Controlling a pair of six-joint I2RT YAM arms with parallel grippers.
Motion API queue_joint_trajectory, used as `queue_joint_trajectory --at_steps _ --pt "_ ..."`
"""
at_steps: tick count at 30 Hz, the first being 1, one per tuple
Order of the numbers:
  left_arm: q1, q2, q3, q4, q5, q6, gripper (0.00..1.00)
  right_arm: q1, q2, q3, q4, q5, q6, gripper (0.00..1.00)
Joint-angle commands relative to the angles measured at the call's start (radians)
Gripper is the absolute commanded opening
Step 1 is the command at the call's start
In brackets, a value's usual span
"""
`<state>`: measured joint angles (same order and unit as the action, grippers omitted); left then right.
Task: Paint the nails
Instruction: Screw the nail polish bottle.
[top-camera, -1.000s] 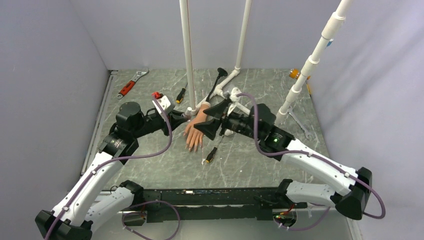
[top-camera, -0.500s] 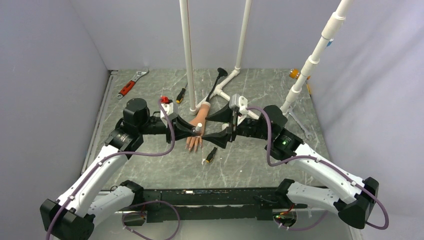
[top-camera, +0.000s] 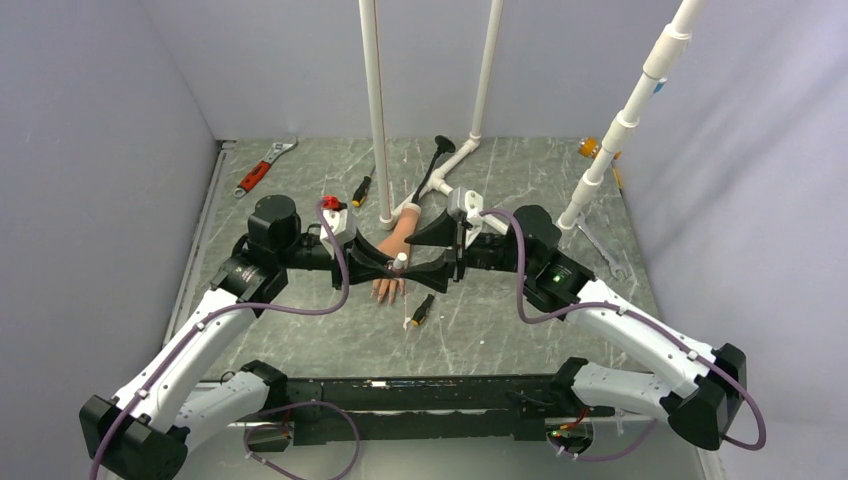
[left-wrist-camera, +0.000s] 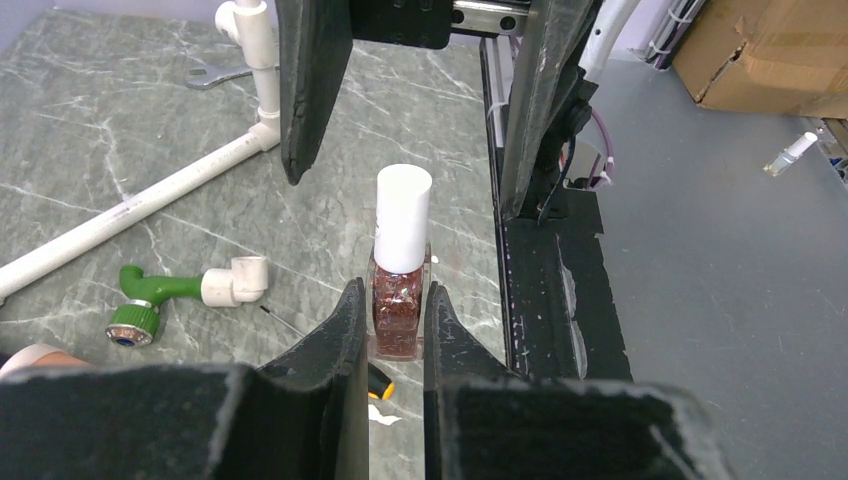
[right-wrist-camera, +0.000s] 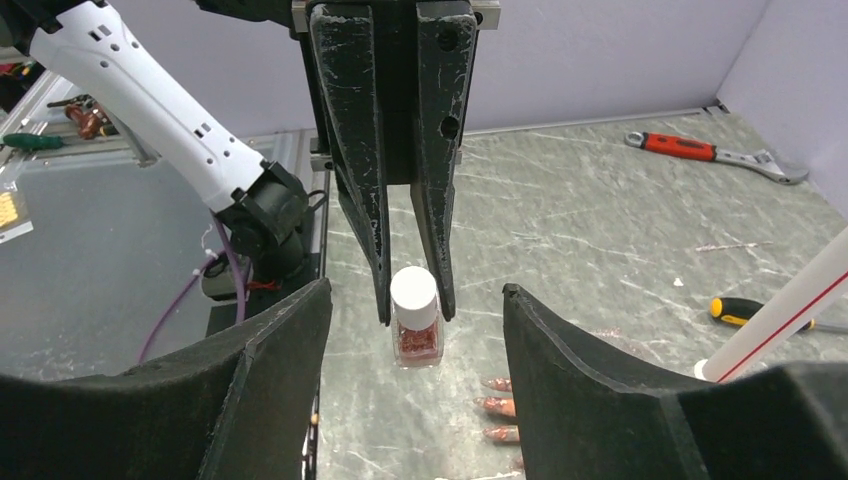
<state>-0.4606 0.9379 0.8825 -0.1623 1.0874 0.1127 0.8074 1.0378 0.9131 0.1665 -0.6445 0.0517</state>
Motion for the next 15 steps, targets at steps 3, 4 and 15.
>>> queue_joint_trajectory --at_steps 3,4,15 --pt "-0.006 -0.002 0.044 0.014 0.026 0.024 0.0 -0.003 0.038 0.01 0.097 -0.062 0.031 0.6" --pt "-0.008 0.0 0.045 0.01 0.023 0.026 0.0 -0.005 0.046 0.01 0.103 -0.066 0.035 0.59" --pt "-0.013 -0.002 0.048 -0.007 -0.009 0.039 0.0 -0.002 0.072 -0.003 0.148 -0.077 0.063 0.28"
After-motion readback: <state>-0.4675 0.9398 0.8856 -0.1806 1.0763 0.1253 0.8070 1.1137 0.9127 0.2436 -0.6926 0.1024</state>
